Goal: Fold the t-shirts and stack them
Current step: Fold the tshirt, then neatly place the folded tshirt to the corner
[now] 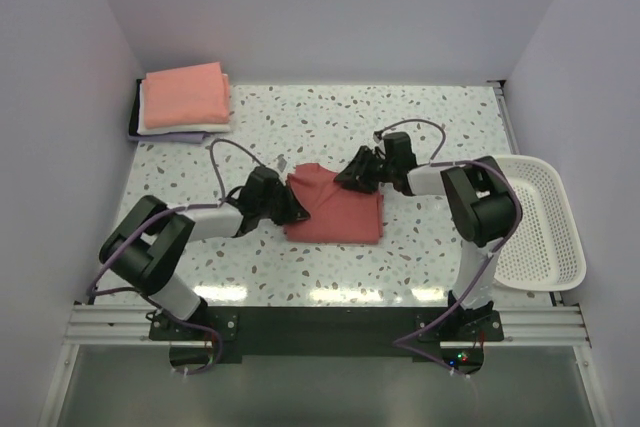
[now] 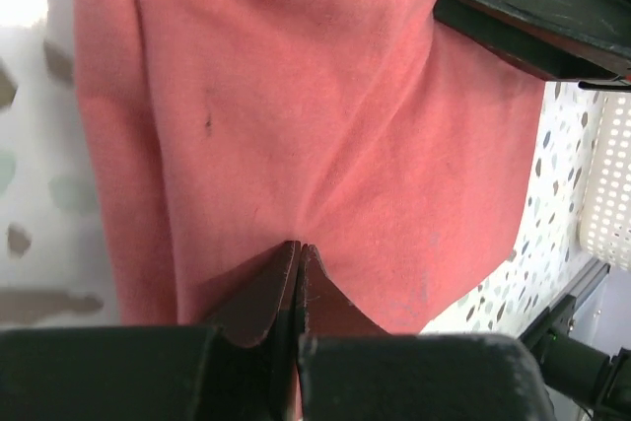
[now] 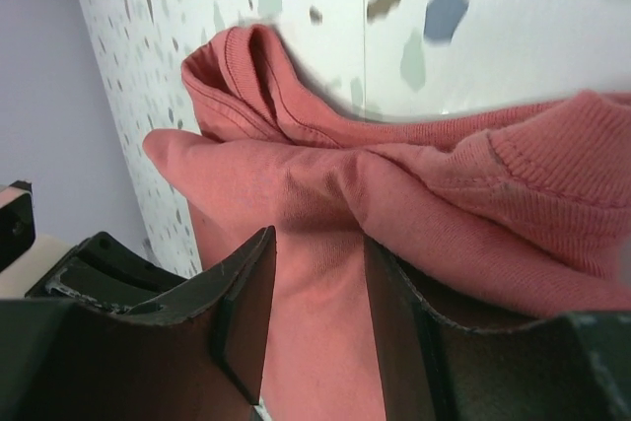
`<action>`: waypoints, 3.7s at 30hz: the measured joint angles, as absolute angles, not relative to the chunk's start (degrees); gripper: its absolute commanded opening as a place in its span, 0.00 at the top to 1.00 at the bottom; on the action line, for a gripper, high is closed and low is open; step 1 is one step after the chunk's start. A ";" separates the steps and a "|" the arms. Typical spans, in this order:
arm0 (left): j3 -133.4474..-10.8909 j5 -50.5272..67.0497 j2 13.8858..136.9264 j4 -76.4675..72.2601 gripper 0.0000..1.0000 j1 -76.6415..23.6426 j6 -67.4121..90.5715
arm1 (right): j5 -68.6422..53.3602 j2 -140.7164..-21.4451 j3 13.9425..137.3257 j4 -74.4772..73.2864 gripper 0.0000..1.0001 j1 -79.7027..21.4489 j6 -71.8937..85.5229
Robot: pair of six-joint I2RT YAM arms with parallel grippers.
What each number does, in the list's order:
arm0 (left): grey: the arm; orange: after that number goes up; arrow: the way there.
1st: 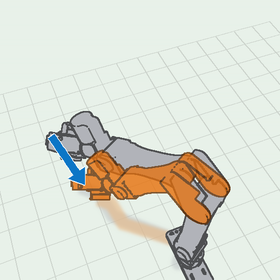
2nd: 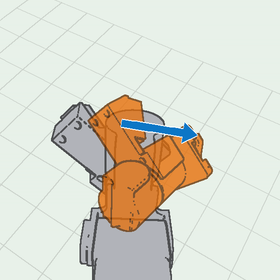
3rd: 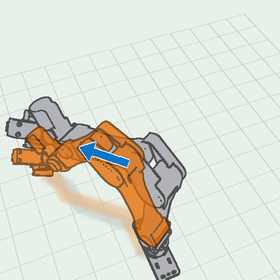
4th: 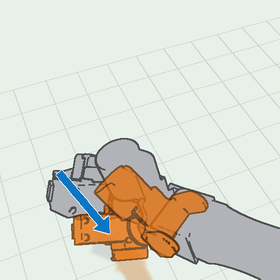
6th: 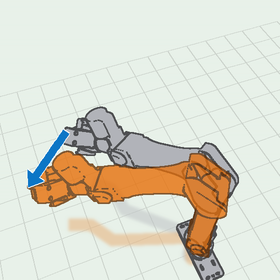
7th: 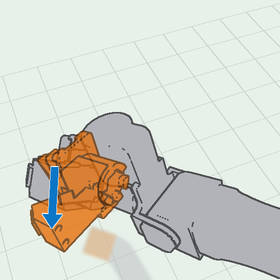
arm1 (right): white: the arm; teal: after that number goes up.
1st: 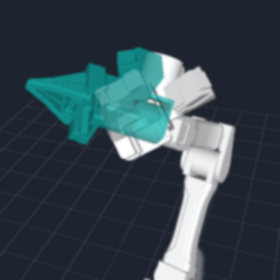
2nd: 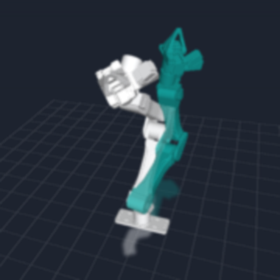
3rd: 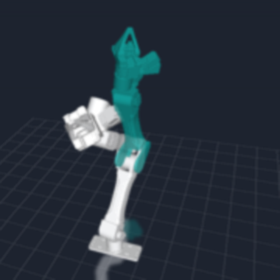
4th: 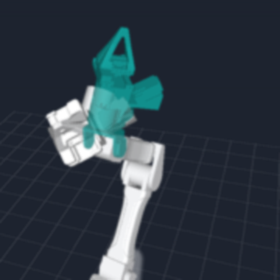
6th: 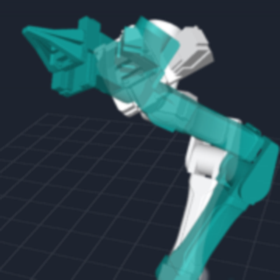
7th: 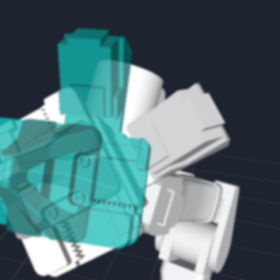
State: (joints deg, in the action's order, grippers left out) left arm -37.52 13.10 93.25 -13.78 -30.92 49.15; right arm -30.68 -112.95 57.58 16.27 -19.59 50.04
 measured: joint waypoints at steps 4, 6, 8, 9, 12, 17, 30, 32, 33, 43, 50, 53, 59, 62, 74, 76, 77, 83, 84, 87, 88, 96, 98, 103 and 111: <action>-33.71 12.40 87.48 -11.88 1.00 -31.20 50.00 | -30.89 -110.13 55.00 14.50 0.54 -20.51 48.90; -33.93 11.73 85.65 -11.22 1.00 -31.20 50.02 | -31.00 -109.47 55.09 13.08 0.54 -20.51 47.97; -35.00 11.27 84.40 -10.59 1.00 -31.20 49.95 | -31.03 -108.64 55.31 11.25 0.54 -20.51 47.22; -36.01 11.03 84.29 -10.37 1.00 -31.20 49.93 | -31.03 -108.09 55.33 10.39 0.54 -20.51 46.96; -39.83 10.11 85.03 -9.19 1.00 -31.16 49.56 | -30.96 -106.21 55.35 8.88 0.54 -20.51 46.52; -44.62 8.82 88.47 -8.99 1.00 -30.70 48.29 | -30.76 -104.33 56.10 7.99 0.55 -20.51 46.00; -49.10 11.05 104.20 -13.67 1.00 -22.55 47.97 | -35.20 -113.32 59.29 10.72 0.56 -15.18 46.89; -49.10 11.44 104.71 -14.74 1.00 -21.80 48.01 | -36.97 -114.19 59.29 12.43 0.56 -13.80 47.42; -49.12 11.75 104.97 -15.22 1.00 -21.61 48.05 | -37.82 -114.74 59.22 13.43 0.56 -13.15 47.92; -49.82 12.82 104.16 -14.02 1.00 -21.47 47.90 | -38.39 -113.84 58.89 13.50 0.55 -11.81 48.56; -49.69 12.16 94.48 -8.86 0.86 -21.39 46.87 | -33.32 -103.20 57.23 7.70 0.55 -13.87 46.72; -48.10 12.34 90.19 -8.47 0.83 -21.37 46.46 | -32.10 -98.04 55.05 8.38 0.55 -17.93 46.85; -43.35 13.93 87.83 -6.59 0.67 -21.37 45.10 | -32.10 -96.05 47.99 12.82 0.55 -27.57 49.10; -41.12 14.61 87.81 -4.80 0.57 -21.37 44.25 | -32.05 -97.84 44.16 14.98 0.55 -30.57 50.19; -38.57 18.44 87.85 -3.14 0.29 -21.37 42.13 | -32.42 -100.38 40.07 20.88 0.55 -31.44 52.36; -39.16 18.74 88.31 -2.15 0.28 -21.37 41.32 | -31.88 -99.18 40.56 18.98 0.55 -31.44 51.75; -39.68 18.81 88.77 -1.65 0.29 -21.37 41.04 | -31.42 -98.41 40.88 17.78 0.55 -31.44 51.44; -45.25 19.11 94.28 0.86 0.34 -21.34 39.57 | -28.86 -89.91 43.81 10.76 0.55 -31.44 49.45; -46.00 19.20 95.04 1.04 0.35 -21.34 39.38 | -28.14 -88.27 44.16 9.85 0.54 -31.44 48.99; -47.66 19.79 96.88 1.04 0.36 -21.39 39.31 | -25.47 -82.67 45.69 6.17 0.54 -31.44 46.89; -48.01 19.86 97.23 1.06 0.37 -21.45 39.31 | -24.58 -81.14 46.13 5.02 0.54 -31.42 46.15; -52.66 16.73 101.10 1.85 0.48 -24.75 39.33 | -20.56 -74.89 46.94 -1.87 0.53 -30.65 42.54; -53.74 15.46 102.15 1.89 0.54 -26.00 39.38 | -20.21 -74.59 46.94 -3.27 0.53 -30.50 41.98; -54.46 12.47 103.31 2.07 0.90 -27.44 39.42 | -19.94 -73.63 46.94 -5.54 0.53 -30.30 40.91; -58.96 7.07 105.12 6.70 1.00 -29.08 39.42 | -19.97 -72.93 46.94 -7.22 0.53 -30.30 39.77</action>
State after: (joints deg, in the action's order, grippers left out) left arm -58.96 7.07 105.12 6.70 -29.08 39.42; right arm -19.97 -72.93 46.94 -7.22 -30.30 39.77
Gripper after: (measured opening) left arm 0.064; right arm 0.466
